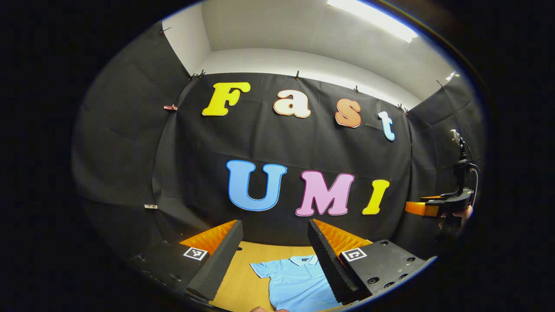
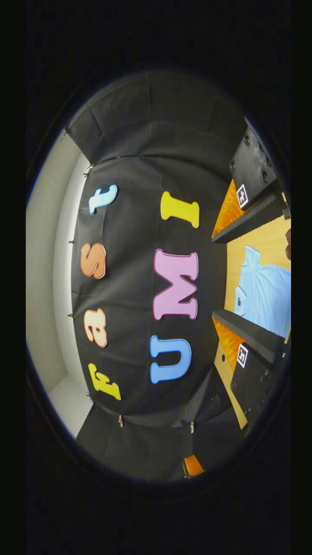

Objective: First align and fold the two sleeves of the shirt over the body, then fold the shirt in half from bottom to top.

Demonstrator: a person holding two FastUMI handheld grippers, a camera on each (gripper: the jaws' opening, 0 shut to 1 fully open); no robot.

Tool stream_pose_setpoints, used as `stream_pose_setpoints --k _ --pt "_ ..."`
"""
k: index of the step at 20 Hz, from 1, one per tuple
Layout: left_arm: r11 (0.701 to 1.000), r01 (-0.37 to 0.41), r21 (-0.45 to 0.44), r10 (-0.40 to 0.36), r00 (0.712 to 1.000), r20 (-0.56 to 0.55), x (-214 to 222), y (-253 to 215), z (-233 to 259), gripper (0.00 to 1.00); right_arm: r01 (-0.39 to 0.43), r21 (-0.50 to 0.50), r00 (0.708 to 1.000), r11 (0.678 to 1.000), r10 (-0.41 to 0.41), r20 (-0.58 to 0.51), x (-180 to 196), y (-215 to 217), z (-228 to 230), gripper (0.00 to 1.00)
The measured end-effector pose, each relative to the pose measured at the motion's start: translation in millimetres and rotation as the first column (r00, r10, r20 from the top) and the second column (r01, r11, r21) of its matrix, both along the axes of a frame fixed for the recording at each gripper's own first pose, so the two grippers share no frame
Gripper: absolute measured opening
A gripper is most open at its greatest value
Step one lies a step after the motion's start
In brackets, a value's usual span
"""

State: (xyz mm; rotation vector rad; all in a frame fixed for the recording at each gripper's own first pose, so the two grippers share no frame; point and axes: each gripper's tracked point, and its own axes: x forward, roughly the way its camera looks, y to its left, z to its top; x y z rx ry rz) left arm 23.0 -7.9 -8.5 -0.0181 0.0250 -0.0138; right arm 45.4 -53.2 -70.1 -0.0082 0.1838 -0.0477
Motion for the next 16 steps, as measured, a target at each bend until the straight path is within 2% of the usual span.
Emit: stream_pose_setpoints --k 3,5,7,9,12,16 --pt "1.0 0.003 0.028 -0.003 1.0 -0.006 16 -5 -7 0.96 -0.007 -0.026 0.998 1.0 0.006 -0.064 30 -17 -36 0.97" --pt "1.0 0.005 0.03 -0.004 1.0 -0.029 28 -9 -19 0.96 -0.044 -0.069 0.995 0.997 0.038 -0.093 57 -26 -69 0.97" --pt "0.999 -0.007 0.041 0.009 0.998 -0.063 48 -11 -36 0.96 -0.074 -0.088 0.984 0.993 0.058 -0.17 88 -39 -126 0.97" --pt "0.998 -0.032 0.056 0.038 0.994 -0.101 70 -10 -51 0.96 -0.097 -0.089 0.965 0.991 0.072 -0.251 118 -51 -180 0.97" --pt "0.997 -0.033 0.066 0.041 0.992 -0.123 108 -19 -63 0.97 -0.124 -0.08 0.935 0.989 0.089 -0.342 171 -69 -255 0.97" --pt "0.995 -0.057 0.076 0.07 0.981 -0.18 170 -33 -98 0.96 -0.101 -0.002 0.867 0.995 0.087 -0.491 229 -94 -365 0.97"
